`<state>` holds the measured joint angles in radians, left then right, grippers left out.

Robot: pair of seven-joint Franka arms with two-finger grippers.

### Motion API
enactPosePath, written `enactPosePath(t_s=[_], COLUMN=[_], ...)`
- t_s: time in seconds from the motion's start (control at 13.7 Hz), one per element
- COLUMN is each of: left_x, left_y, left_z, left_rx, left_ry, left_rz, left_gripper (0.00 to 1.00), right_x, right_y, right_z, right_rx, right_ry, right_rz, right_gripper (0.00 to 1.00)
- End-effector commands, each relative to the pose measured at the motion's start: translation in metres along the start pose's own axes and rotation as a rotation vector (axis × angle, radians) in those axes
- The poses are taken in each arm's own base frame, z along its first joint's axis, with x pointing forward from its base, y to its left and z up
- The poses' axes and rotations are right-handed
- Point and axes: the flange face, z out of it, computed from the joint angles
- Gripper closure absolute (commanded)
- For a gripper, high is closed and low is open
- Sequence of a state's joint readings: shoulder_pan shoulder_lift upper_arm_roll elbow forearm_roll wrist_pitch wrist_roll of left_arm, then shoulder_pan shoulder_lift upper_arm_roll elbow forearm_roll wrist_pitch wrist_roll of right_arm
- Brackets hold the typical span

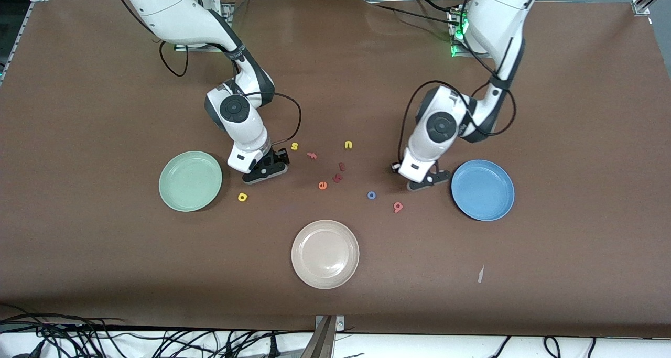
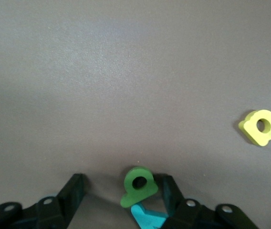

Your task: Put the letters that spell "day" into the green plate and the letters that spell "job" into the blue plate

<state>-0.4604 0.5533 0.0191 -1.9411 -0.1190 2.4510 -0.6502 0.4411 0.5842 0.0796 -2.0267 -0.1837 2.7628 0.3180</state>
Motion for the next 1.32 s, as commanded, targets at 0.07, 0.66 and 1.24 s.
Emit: enactPosePath(t_s=[0.07, 0.66, 1.24], left_x=[0.063, 0.115, 0.111], left_y=[-0.055, -0.120, -0.022], left_z=[-0.065, -0.082, -0.073], left_rx=[0.044, 0.094, 0.023], left_ry=[-0.025, 0.002, 0.041], left_rz=[0.150, 0.323, 0.368], left_gripper=[1.00, 0.00, 0.00], right_x=[-0.001, 0.015, 0.000], right_y=[0.010, 0.049, 0.199], right_z=[0.005, -0.034, -0.082], right_rx=[-0.016, -0.070, -0.110], right_ry=[0.010, -0.014, -0.132], right_rz=[-0.007, -0.066, -0.154], right_gripper=[0.61, 0.83, 0.65])
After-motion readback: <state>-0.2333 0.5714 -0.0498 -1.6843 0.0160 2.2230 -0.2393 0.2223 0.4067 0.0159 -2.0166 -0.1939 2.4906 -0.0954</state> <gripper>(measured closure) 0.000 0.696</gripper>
